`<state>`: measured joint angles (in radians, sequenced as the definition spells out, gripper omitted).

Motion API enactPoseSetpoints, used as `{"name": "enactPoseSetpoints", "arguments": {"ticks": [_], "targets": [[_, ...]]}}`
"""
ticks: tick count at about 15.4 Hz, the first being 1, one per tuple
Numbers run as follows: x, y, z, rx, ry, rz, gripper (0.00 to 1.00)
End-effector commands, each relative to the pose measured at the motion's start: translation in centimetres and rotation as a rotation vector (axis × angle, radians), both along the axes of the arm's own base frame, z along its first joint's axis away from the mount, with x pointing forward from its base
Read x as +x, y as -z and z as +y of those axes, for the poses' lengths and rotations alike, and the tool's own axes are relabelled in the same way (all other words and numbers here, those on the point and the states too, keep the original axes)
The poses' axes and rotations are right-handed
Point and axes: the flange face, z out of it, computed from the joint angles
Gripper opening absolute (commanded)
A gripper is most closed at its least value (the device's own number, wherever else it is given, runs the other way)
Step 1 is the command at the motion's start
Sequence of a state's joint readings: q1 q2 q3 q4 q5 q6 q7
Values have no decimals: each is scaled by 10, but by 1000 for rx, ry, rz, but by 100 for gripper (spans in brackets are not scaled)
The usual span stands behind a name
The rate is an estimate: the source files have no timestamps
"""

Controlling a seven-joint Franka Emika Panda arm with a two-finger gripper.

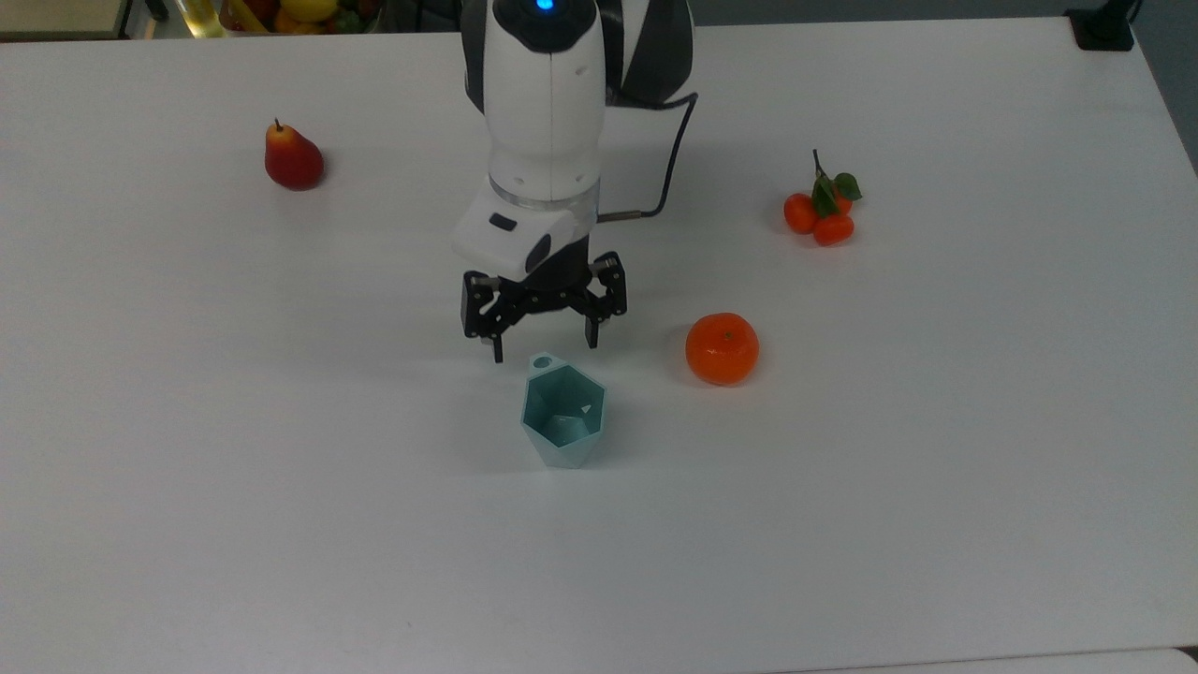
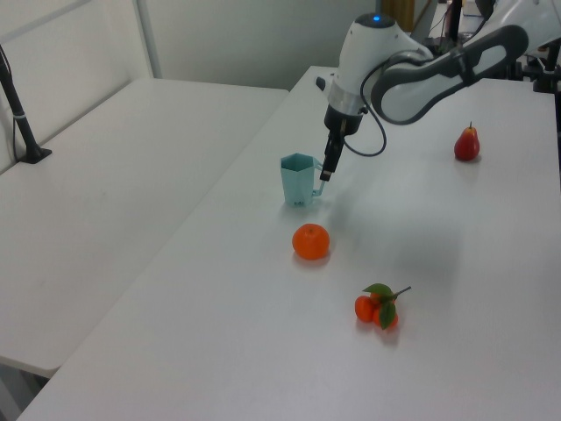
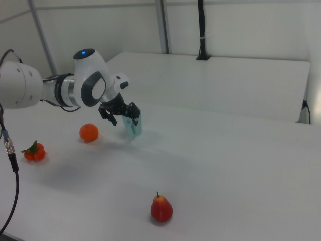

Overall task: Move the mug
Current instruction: 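Move the open gripper down over the rim of the teal mug, then close the gripper on the teal mug's rim wall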

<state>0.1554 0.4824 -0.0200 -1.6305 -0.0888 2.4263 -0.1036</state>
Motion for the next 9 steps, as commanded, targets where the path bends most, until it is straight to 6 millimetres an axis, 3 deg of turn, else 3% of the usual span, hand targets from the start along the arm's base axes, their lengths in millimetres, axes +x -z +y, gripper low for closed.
{"name": "enactPoseSetpoints", "arguments": {"ticks": [1,3,5,8,9], "targets": [[9,17,5,3,-10,-37,96],[12,33,5,11,-6,-44,79],[14,32,4,19,-4,-68,55],[14,31,-3,22,8,-69,33],[14,32,-3,30,22,-67,21]]}}
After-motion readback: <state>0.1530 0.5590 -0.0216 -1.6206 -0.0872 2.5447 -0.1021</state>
